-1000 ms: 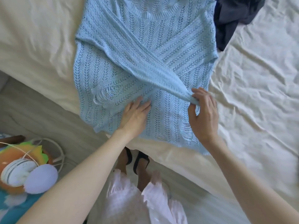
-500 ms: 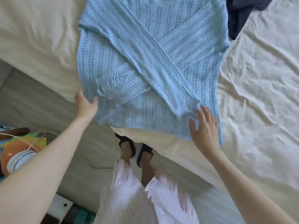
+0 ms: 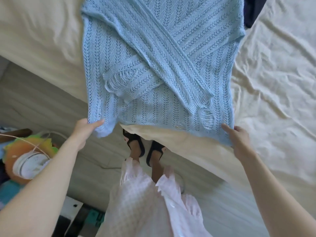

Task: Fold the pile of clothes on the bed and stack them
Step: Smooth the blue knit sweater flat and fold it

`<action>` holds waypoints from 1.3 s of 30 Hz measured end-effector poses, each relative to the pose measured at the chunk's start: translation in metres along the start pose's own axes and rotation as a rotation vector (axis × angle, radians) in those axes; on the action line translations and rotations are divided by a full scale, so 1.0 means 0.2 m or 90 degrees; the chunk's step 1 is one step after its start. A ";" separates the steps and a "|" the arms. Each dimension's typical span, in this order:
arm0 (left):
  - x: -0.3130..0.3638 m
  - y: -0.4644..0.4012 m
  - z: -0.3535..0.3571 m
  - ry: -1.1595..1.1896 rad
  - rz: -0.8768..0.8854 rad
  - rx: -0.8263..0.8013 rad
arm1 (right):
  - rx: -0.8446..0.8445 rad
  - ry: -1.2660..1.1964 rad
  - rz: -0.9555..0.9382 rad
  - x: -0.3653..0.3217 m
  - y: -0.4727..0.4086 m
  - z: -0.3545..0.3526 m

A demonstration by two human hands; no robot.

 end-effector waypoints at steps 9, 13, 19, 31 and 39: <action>-0.10 0.30 -0.16 0.354 -0.074 0.062 | -0.108 -0.429 0.201 0.19 0.13 -0.07; 0.02 0.46 -0.15 0.442 -0.062 0.115 | -0.080 -0.541 0.178 0.16 0.21 -0.15; 0.13 0.70 -0.14 0.490 -0.072 0.126 | -0.073 -0.612 0.172 0.07 0.32 -0.24; 0.20 1.08 -0.19 0.518 -0.141 0.121 | -0.081 -0.552 0.144 0.07 0.55 -0.51; 0.52 1.11 -0.22 0.649 -0.104 0.124 | -0.094 -0.601 0.097 -0.31 0.50 -0.62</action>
Point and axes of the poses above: each hand's wrist, its own y-axis away from the middle knuckle, its own z-axis out of the palm, x = y × z, the point moved 2 cm from there along -y, towards the middle knuckle
